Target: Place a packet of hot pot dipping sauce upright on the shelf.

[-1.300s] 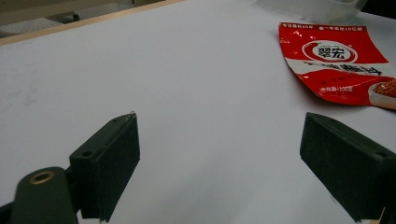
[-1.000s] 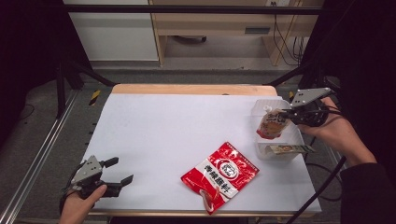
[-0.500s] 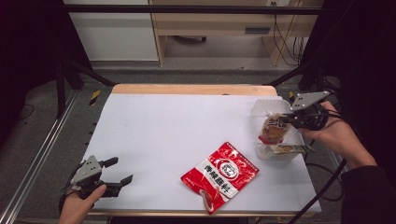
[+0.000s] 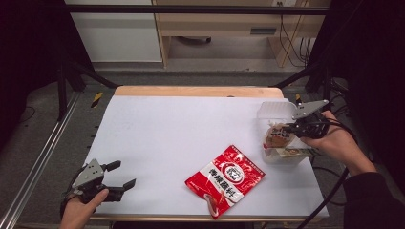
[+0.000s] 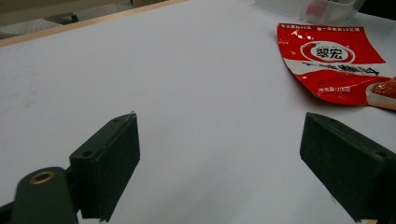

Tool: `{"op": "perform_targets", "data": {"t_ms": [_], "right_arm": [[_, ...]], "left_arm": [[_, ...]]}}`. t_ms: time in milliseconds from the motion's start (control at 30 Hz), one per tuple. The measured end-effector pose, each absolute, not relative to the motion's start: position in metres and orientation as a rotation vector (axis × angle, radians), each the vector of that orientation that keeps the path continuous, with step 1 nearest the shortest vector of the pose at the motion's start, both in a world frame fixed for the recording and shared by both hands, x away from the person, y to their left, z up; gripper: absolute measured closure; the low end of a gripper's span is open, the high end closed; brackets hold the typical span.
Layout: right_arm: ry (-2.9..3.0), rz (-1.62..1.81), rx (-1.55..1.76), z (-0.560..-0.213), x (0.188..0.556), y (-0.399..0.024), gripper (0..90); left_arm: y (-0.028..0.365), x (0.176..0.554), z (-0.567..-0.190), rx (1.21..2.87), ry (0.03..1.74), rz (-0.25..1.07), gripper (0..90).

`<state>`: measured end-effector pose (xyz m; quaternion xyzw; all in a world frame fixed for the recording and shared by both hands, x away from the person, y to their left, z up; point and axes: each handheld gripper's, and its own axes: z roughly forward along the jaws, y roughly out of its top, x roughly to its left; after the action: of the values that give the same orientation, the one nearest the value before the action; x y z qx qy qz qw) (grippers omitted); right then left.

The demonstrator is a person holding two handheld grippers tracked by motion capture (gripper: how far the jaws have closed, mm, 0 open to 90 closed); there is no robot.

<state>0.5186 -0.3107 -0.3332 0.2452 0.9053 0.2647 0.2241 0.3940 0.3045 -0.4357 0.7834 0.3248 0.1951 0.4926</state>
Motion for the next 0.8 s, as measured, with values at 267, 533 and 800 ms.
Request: {"op": "perform_targets", "data": {"t_ms": [267,533,800], "right_arm": [[2.498,0.746,0.726,-0.342,0.519,-0.314,87.1],[2.476,0.775,0.816,-0.339,0.515,-0.316,66.3],[2.302,0.792,0.804,-0.300,0.483,-0.295,32.1]], "left_arm": [[0.304,0.394,-0.436,1.901,0.787,0.473,11.9],[0.303,0.392,-0.435,1.912,0.775,0.478,11.9],[0.301,0.390,-0.436,1.934,0.765,0.483,11.8]]}}
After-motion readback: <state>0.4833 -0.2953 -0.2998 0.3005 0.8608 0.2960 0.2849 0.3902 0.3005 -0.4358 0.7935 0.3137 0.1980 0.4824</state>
